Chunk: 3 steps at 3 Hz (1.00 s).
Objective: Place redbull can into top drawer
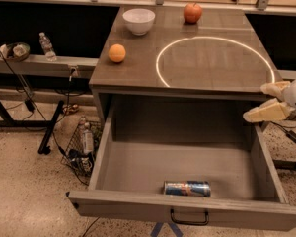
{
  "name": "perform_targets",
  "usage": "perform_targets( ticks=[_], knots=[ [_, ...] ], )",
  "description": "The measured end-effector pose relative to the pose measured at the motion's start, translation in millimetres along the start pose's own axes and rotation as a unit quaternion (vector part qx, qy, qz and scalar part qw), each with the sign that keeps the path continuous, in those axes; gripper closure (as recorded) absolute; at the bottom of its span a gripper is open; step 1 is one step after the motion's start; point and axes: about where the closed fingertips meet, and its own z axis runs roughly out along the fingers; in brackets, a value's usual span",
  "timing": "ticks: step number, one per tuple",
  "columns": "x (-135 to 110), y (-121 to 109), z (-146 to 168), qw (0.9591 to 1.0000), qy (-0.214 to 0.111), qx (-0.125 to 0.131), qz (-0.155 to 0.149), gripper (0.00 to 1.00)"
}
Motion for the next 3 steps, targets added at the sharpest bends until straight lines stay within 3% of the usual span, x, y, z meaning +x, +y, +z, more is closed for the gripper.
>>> perform_targets(
  ticks=[1, 2, 3],
  knots=[
    [-0.7, 0.0, -0.7, 1.0, 0.0, 0.0, 0.0, 0.64],
    [-46.1, -12.4, -65.5, 0.9982, -0.012, 0.041, -0.041, 0.95],
    [-97.7, -23.9, -134.2, 0.992, -0.024, 0.086, -0.089, 1.0]
  ],
)
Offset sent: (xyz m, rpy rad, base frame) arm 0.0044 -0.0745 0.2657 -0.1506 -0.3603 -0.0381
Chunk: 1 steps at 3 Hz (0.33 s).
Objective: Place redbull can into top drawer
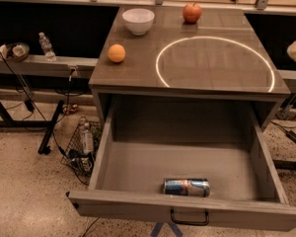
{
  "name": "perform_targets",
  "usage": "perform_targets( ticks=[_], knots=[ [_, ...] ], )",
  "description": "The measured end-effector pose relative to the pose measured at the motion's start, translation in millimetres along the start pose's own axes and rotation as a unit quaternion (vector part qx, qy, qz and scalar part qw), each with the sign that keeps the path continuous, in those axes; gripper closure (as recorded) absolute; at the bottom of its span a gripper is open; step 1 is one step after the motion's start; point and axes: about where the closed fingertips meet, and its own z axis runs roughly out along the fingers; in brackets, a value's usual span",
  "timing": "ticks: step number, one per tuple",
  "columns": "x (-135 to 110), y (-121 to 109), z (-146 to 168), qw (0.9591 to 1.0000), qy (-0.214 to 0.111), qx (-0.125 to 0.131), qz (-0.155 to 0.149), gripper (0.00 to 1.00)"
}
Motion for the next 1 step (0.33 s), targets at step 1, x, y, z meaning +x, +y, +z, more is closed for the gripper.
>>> perform_targets(
  ticks=[1],
  knots=[
    [-23.5, -17.7, -29.0, 0.9991, -0.015, 0.033, -0.019, 1.0]
  ],
)
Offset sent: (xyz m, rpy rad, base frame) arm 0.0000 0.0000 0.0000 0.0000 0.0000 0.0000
